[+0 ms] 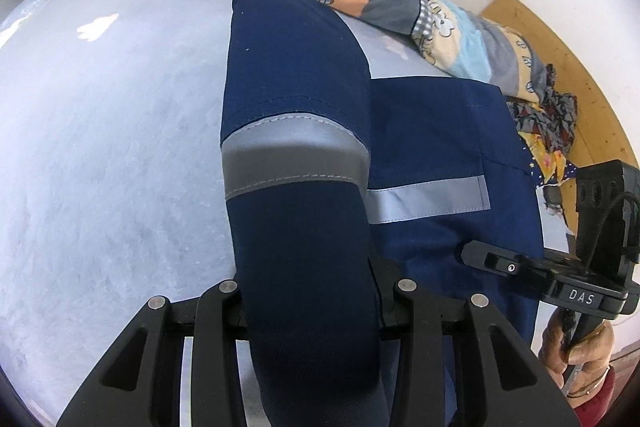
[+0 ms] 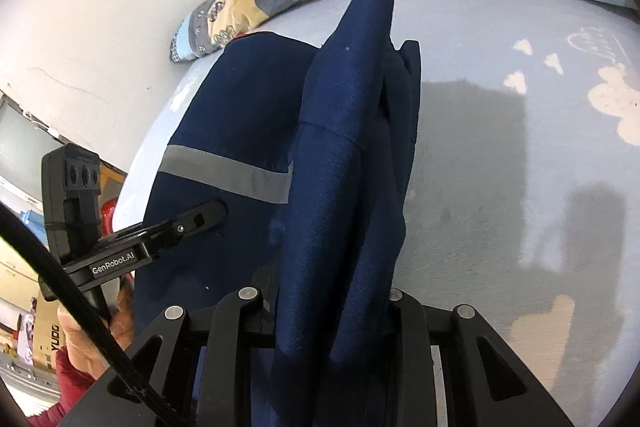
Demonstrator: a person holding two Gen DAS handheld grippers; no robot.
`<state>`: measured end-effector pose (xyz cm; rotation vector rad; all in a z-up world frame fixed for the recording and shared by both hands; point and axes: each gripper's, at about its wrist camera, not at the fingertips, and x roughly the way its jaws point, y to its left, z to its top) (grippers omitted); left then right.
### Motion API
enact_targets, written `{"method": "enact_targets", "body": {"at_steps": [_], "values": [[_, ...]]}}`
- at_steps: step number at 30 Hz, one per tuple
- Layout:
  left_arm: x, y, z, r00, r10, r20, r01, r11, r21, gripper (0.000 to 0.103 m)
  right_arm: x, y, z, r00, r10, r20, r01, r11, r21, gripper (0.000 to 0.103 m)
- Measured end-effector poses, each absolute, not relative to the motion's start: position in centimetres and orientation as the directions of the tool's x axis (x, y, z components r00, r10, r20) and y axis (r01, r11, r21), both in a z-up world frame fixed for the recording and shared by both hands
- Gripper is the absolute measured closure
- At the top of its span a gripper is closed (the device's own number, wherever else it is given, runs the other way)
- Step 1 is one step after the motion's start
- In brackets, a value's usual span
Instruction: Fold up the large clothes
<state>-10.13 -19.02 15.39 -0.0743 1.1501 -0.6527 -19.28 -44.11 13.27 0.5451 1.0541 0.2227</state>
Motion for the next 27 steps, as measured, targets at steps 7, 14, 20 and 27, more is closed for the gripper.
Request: {"method": "enact_targets", "body": {"at_steps": [7,14,20,27], "values": [[-9.8,-20.1,12.8,0.216,-0.483,-0.849,0.419,0.831,-0.366,0.066,-18.9,-44.0,11.4,0.450,0.415,-0.791,0.118,0.850,0.513,0.075],[-9.1,-19.4,11.4,0.189,-0.488,-0.852,0.395,0.832,-0.389,0.064,-18.5,-44.3,10.4,0.429,0.398,-0.811,0.151,0.853,0.499,0.075],[-8.9,-19.8,11.4,0.191,-0.486,-0.853,0.417,0.827,-0.378,0.064,-18.1,-44.1,10.7,0.429,0.411,-0.804,0.156,0.844,0.514,0.075],[-8.5,-20.1,11.0,0.184,-0.476,-0.860,0.435,0.824,-0.363,0.062,-18.9,-44.1,10.8,0.425,0.385,-0.819,0.156,0.860,0.486,0.076]]}}
